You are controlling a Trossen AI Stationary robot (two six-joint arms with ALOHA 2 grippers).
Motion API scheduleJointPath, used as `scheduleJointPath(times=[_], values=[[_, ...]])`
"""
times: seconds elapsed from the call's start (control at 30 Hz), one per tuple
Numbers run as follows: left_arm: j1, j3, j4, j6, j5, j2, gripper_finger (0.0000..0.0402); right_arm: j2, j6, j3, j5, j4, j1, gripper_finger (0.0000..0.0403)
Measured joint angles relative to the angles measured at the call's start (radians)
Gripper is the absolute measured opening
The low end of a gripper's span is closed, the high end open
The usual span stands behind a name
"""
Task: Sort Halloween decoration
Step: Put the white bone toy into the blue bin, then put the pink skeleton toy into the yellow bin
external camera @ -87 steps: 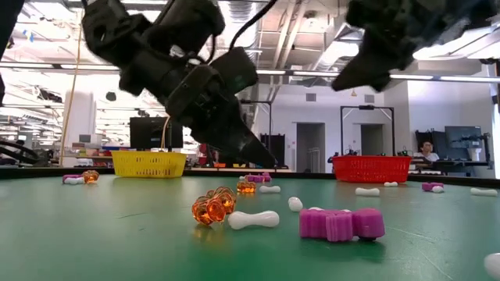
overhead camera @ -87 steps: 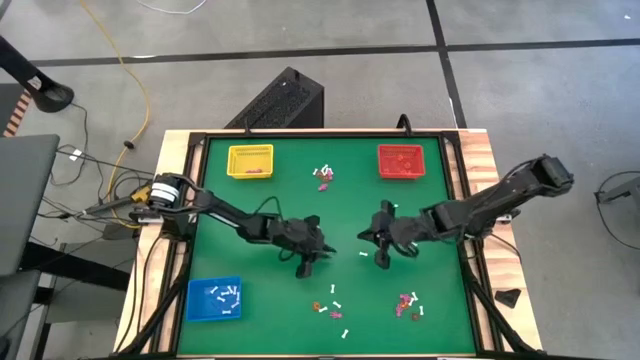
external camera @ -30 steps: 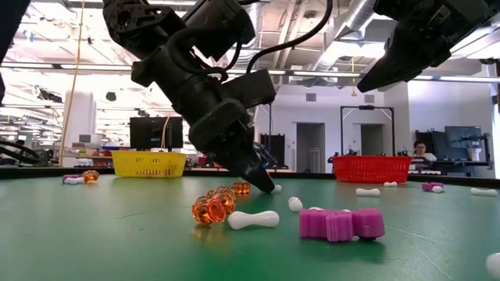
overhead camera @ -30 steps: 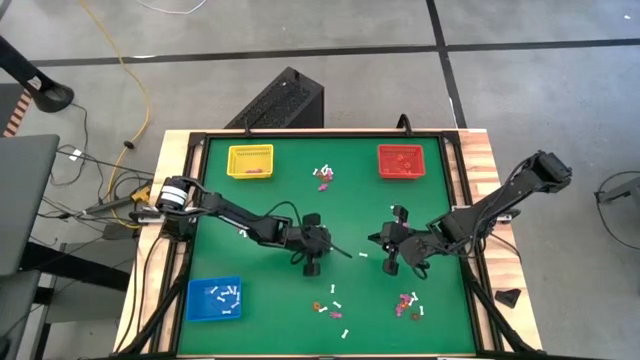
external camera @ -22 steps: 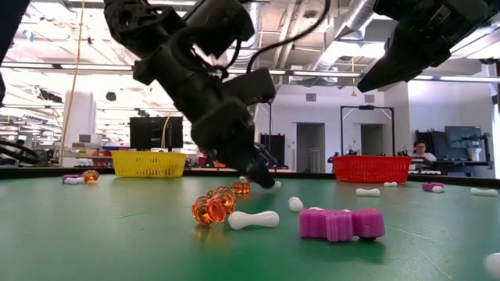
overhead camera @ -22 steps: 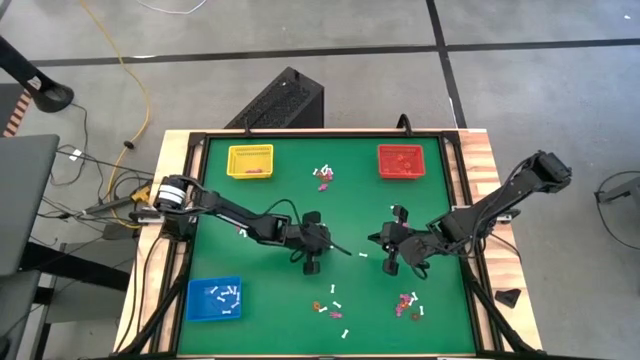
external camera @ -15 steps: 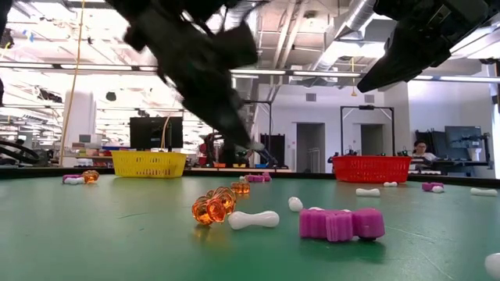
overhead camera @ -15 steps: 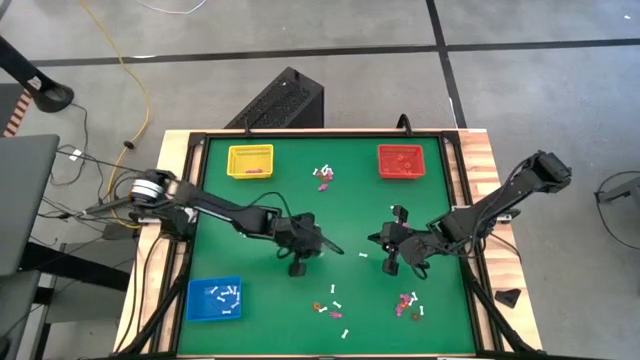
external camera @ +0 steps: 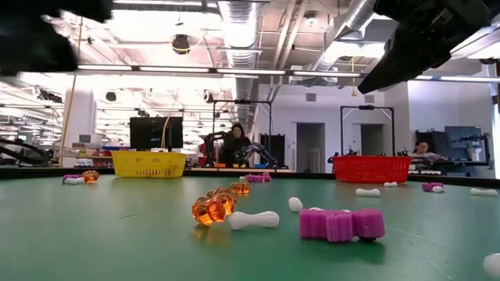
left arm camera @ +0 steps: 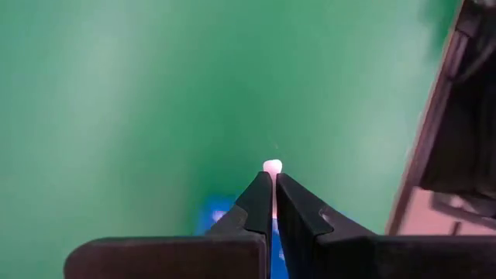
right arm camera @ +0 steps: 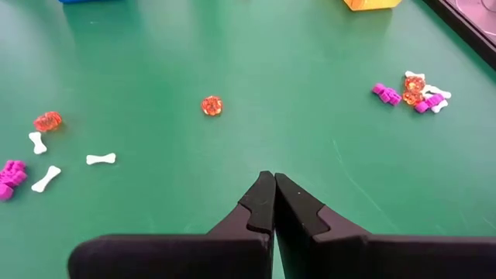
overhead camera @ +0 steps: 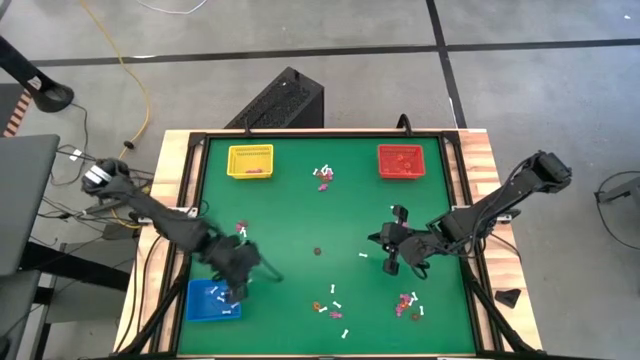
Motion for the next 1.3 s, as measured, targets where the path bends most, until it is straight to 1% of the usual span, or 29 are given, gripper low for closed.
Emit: scheduleJointPath(times=[0.13, 0.27, 0.37, 0.47, 0.73, 0.87, 1.0, 1.13, 1.23, 1.3], values=[[-0.145, -0.047, -0.01, -0.227, -0.018, -0.018, 0.0, 0.0, 0.0, 0.0, 0.0, -0.002, -0.013, 0.0032], [-0.224, -0.083, -0.021, -0.376, -0.029, -0.018, 0.0, 0.0, 0.004, 0.0, 0.0, -0.002, -0.027, 0.0032], [-0.238, -0.096, -0.022, -0.39, -0.06, -0.018, 0.0004, 0.0, 0.006, 0.0, -0.001, 0.005, -0.033, 0.0032], [-0.238, -0.096, -0.023, -0.369, -0.066, -0.018, 0.0017, 0.0, 0.012, 0.0, -0.005, 0.011, -0.032, 0.0032], [-0.22, -0.096, -0.027, -0.347, 0.006, -0.018, 0.0064, 0.0, 0.015, 0.0, -0.006, 0.027, -0.028, 0.0032], [-0.194, -0.095, -0.027, -0.292, 0.015, -0.018, 0.008, 0.0, 0.014, 0.0, -0.006, 0.027, -0.028, 0.0032], [-0.143, -0.095, -0.01, -0.166, 0.0, -0.018, 0.0084, 0.0, 0.014, 0.0, -0.006, 0.027, -0.028, 0.0032], [-0.051, -0.095, 0.054, 0.012, -0.016, -0.018, 0.0082, 0.0, 0.014, 0.0, -0.006, 0.025, -0.028, 0.0032], [0.03, -0.094, 0.117, 0.178, -0.018, -0.018, 0.0079, 0.0, 0.014, 0.0, -0.006, 0.024, -0.028, 0.0032], [0.088, -0.094, 0.162, 0.298, -0.038, -0.018, 0.0078, 0.0, 0.014, 0.0, -0.006, 0.023, -0.028, 0.0032]])
